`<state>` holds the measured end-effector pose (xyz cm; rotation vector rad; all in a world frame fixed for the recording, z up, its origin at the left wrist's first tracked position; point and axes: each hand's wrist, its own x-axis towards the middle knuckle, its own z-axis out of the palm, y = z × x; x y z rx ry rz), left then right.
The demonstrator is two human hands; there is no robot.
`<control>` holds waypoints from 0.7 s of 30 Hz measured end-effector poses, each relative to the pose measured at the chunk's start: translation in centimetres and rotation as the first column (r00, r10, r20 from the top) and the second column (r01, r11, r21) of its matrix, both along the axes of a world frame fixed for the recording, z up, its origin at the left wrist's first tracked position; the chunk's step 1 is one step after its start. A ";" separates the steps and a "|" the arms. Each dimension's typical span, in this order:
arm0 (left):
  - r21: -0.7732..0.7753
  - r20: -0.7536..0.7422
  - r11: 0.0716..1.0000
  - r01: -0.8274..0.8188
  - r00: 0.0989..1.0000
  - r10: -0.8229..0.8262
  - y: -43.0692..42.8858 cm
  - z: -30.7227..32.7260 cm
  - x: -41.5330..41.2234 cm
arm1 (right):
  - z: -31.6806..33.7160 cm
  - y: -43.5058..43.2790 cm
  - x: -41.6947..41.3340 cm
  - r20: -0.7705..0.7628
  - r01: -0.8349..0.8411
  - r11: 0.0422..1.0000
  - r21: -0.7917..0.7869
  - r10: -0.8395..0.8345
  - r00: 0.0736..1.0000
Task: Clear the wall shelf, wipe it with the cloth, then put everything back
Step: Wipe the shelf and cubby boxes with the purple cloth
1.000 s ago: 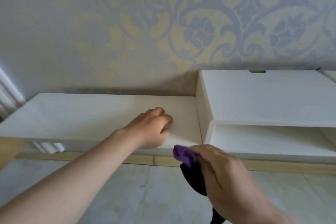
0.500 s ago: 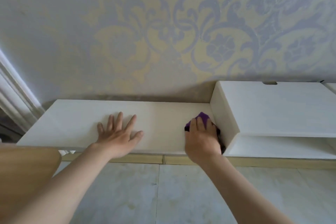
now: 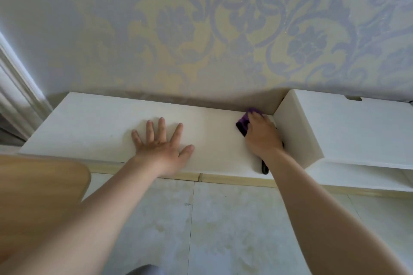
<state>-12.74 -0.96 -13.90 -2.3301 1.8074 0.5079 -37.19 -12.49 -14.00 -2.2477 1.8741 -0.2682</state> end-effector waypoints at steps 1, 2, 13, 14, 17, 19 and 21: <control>-0.008 -0.001 1.000 0.001 1.000 -0.001 0.1 0.0 0.1 | -0.4 0.0 0.2 0.013 0.032 0.999 -0.043 -0.031 0.999; -0.013 -0.001 1.000 0.002 1.000 -0.002 0.1 0.0 0.1 | -0.4 0.1 0.3 0.028 0.074 0.995 -0.066 -0.073 0.997; 0.007 0.013 1.000 0.007 1.000 -0.008 -0.4 -0.2 0.0 | -0.7 3.6 9.0 -0.034 -0.263 0.963 -0.051 0.262 0.964; 0.011 0.011 1.000 0.002 1.000 -0.002 -0.4 -0.2 -0.1 | -0.7 4.1 10.1 -0.070 -0.352 0.935 -0.049 0.348 0.935; 0.032 0.019 0.999 -0.011 1.000 0.010 -0.5 0.0 -0.1 | -0.9 4.0 9.8 -0.128 -0.402 0.915 -0.036 0.395 0.910; 0.046 0.021 0.999 -0.015 1.000 0.014 -0.5 0.1 -0.1 | -0.8 3.2 7.2 -0.106 -0.267 0.964 -0.011 0.264 0.959; 0.042 0.020 0.999 -0.025 1.000 0.024 -0.3 0.0 -0.1 | -0.9 2.5 3.3 -0.048 -0.038 0.997 -0.062 0.035 0.998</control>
